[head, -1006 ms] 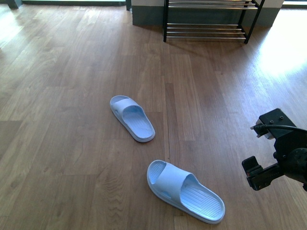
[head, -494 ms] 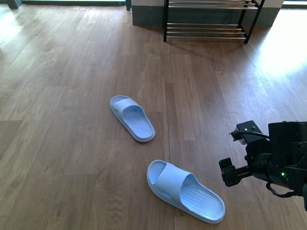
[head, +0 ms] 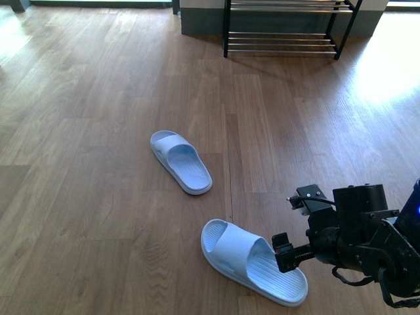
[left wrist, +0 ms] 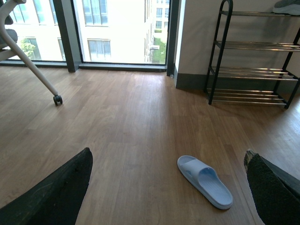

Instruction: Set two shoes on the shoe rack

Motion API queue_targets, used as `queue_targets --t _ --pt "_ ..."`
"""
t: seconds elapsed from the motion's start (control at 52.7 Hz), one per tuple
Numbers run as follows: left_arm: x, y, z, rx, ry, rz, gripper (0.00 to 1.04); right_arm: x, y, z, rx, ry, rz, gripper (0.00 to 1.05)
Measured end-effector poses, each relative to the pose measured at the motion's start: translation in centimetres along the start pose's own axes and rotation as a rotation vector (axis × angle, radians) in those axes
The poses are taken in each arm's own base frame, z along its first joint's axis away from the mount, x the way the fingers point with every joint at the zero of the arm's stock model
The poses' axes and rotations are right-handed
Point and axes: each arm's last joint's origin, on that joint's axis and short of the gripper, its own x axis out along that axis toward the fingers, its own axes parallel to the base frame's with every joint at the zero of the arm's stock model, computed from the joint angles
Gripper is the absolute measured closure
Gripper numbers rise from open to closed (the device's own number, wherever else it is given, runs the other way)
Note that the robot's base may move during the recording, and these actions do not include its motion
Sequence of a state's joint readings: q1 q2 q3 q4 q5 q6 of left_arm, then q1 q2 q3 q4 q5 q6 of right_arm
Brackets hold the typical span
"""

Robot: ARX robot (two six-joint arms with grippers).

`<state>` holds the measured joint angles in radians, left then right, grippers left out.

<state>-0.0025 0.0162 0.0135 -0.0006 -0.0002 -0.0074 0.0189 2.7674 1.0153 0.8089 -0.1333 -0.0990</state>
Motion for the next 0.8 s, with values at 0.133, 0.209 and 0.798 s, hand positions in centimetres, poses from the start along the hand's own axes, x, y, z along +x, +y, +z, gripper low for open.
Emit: queue_targets --t 0.133,0.209,0.798 --pt "0.0 0.0 0.0 0.000 0.000 0.000 0.09 0.7 1.1 -0.3 -0.003 -0.021 0.018 0.09" --pt "0.0 0.0 0.0 0.000 0.000 0.000 0.09 1.3 1.6 0.0 -0.010 -0.041 0.025 0.09" --pt "0.0 0.0 0.0 0.000 0.000 0.000 0.09 4.1 0.5 0.2 0.018 -0.048 0.041 0.09"
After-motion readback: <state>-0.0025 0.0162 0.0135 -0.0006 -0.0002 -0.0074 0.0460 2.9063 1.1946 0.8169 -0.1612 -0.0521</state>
